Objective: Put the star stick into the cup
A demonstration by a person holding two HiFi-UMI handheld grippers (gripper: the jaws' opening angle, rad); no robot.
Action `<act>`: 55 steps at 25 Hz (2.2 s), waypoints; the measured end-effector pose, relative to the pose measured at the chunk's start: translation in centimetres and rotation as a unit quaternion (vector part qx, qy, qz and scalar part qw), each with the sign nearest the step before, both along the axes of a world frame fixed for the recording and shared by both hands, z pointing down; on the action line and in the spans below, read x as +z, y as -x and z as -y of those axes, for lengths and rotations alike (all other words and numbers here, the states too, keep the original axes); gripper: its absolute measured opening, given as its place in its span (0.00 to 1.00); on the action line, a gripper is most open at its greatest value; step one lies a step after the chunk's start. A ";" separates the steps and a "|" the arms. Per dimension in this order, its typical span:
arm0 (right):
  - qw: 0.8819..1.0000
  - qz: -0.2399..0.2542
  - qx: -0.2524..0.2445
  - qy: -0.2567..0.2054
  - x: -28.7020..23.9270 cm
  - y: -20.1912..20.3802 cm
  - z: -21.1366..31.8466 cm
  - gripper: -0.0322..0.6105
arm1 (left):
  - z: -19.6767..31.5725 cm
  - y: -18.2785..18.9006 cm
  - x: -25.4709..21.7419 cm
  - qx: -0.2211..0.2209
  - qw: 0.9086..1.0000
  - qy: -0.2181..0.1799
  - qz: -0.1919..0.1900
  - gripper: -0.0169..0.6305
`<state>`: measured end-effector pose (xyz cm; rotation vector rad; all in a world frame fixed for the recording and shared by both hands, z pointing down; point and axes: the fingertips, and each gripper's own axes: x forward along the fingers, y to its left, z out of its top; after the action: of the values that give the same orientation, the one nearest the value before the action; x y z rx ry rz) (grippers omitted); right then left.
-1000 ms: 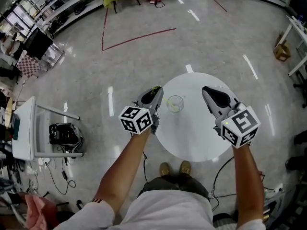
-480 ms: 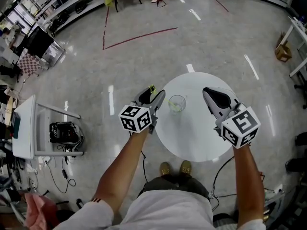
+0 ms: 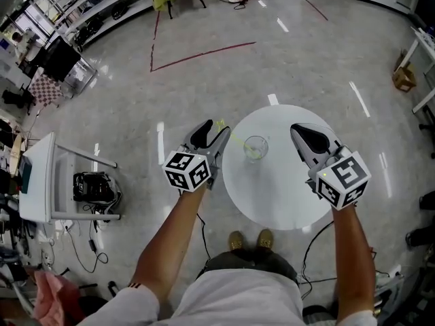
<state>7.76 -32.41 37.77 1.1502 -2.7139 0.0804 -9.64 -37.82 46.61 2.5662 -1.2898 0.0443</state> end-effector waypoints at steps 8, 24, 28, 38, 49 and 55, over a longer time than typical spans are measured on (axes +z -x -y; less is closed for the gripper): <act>1.000 0.001 -0.007 -0.019 -1.7 0.9 -0.2 0.07 | -0.9 0.0 -6.5 0.014 0.997 -0.071 0.000 0.39; 0.995 0.045 -0.029 -0.081 -8.6 2.3 -3.3 0.07 | -7.4 -3.2 -18.5 0.079 0.977 -0.196 -0.007 0.25; 0.993 0.059 -0.032 -0.097 -10.2 2.7 -4.0 0.07 | -8.8 -3.8 -20.3 0.089 0.971 -0.221 -0.001 0.19; 0.988 0.082 -0.041 -0.126 -13.3 3.1 -6.7 0.07 | -11.9 -4.9 -23.4 0.098 0.961 -0.258 -0.013 0.09; 0.984 0.090 -0.052 -0.144 -14.8 3.2 -8.6 0.07 | -13.6 -5.7 -24.3 0.101 0.959 -0.263 -0.028 0.05; 0.984 0.095 -0.053 -0.144 -14.5 3.1 -9.4 0.07 | -14.3 -6.4 -24.3 0.105 0.958 -0.264 -0.034 0.05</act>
<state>4.70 -22.99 23.28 1.1160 -3.0276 -0.2362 -3.25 -23.50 22.27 3.1077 -1.1132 -0.3952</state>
